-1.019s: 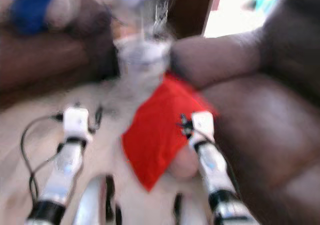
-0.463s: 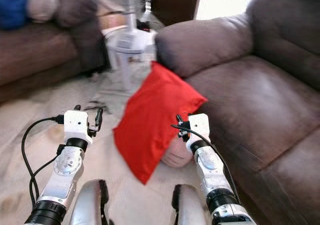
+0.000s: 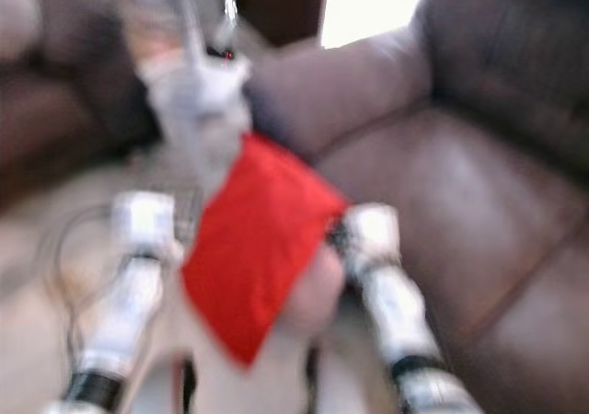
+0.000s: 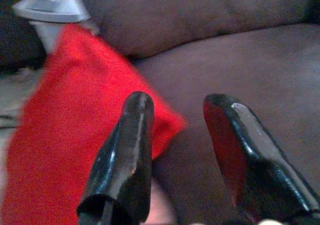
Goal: Move the pillow to the sofa from floor
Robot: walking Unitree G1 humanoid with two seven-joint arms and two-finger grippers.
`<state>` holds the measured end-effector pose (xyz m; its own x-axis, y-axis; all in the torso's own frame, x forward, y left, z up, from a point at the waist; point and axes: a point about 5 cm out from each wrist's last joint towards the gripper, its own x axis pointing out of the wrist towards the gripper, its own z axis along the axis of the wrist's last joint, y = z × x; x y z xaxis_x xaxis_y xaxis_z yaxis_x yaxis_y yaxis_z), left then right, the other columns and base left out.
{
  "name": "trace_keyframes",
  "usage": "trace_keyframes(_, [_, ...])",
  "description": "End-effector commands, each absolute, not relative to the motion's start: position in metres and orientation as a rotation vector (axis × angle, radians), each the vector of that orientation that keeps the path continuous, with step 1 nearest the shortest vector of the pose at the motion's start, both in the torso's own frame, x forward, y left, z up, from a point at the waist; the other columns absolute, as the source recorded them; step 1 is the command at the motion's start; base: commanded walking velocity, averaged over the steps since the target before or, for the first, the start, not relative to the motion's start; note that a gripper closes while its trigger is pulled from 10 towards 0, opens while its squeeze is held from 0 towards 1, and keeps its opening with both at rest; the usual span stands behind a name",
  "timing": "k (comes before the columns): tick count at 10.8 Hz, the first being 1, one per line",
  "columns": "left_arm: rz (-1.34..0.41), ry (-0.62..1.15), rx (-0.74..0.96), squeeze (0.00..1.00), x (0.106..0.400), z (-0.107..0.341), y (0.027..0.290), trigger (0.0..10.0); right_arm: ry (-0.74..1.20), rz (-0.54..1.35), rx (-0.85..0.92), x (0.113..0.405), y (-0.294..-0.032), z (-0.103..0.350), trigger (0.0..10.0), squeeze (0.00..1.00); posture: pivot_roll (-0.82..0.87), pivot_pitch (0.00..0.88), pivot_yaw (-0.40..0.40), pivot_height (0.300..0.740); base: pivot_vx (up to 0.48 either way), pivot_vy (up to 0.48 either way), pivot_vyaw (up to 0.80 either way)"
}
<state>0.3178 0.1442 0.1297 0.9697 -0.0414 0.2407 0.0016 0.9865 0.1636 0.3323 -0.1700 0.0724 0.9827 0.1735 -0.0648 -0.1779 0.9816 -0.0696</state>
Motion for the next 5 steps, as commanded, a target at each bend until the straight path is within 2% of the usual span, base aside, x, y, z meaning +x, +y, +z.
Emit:
trace_keyframes(1, [0.01,-0.234,0.19,0.0,0.316,0.1279,0.1586,10.0,0.039,0.216,-0.061,0.3351,-0.1538,0.0764,10.0,0.0,0.02,0.116,-0.043,0.55,0.394,0.0,0.0])
trace_keyframes(2, [0.006,-0.237,0.193,0.0,0.3163,0.1289,0.1582,10.0,0.036,0.215,-0.06,0.3351,-0.1538,0.0765,10.0,0.0,0.02,0.117,-0.044,0.55,0.398,0.0,0.0])
trace_keyframes(5, [-0.018,-0.247,0.205,0.0,0.3165,0.131,0.1534,10.0,0.097,0.197,-0.066,0.3343,-0.1581,0.0691,10.0,0.0,0.02,0.123,-0.046,0.55,0.0,0.0,0.0])
